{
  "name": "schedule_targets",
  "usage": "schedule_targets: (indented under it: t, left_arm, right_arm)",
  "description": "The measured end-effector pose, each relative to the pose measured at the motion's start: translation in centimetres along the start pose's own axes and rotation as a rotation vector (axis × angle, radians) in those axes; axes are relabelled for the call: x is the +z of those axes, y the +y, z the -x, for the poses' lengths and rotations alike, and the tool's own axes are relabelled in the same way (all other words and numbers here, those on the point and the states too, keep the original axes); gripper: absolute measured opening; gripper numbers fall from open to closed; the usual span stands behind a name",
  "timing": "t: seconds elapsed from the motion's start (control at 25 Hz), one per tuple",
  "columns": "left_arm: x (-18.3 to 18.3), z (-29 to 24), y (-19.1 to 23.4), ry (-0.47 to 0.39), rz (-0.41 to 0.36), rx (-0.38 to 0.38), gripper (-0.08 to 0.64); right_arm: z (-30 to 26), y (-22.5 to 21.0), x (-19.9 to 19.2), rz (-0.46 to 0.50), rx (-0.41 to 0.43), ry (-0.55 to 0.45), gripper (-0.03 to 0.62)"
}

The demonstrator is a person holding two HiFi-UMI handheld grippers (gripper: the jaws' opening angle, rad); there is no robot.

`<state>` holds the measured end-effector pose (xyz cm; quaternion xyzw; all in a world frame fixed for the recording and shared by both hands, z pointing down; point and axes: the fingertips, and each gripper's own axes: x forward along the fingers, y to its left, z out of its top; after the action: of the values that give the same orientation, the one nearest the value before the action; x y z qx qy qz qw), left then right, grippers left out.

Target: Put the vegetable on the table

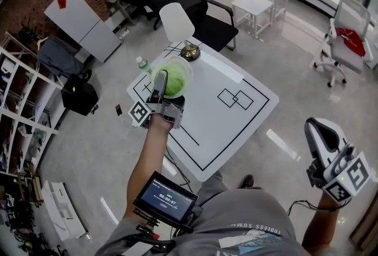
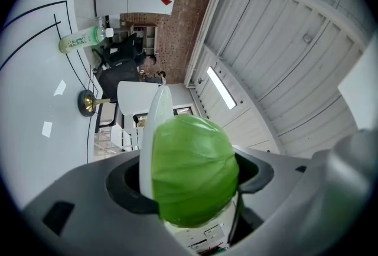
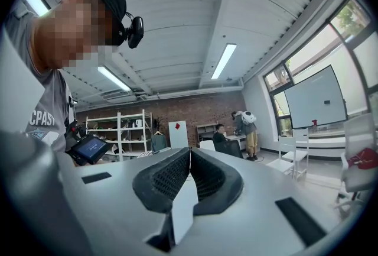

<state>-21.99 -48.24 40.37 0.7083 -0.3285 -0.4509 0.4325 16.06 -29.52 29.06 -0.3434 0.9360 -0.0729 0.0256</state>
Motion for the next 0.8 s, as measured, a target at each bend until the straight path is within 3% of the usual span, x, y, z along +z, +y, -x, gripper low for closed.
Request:
schedule_targets:
  t: [0.36, 0.8]
  left_arm:
    - [3.4, -0.6, 7.4, -0.022, 0.031, 0.118, 0.351]
    - [10.1, 2.8, 14.6, -0.16, 0.054, 0.245, 0.351]
  right_arm:
    - [-2.4, -0.6, -1.4, -0.041, -0.057, 0.034, 0.008]
    - [-7.0, -0.3, -3.8, -0.096, -0.045, 0.083, 0.008]
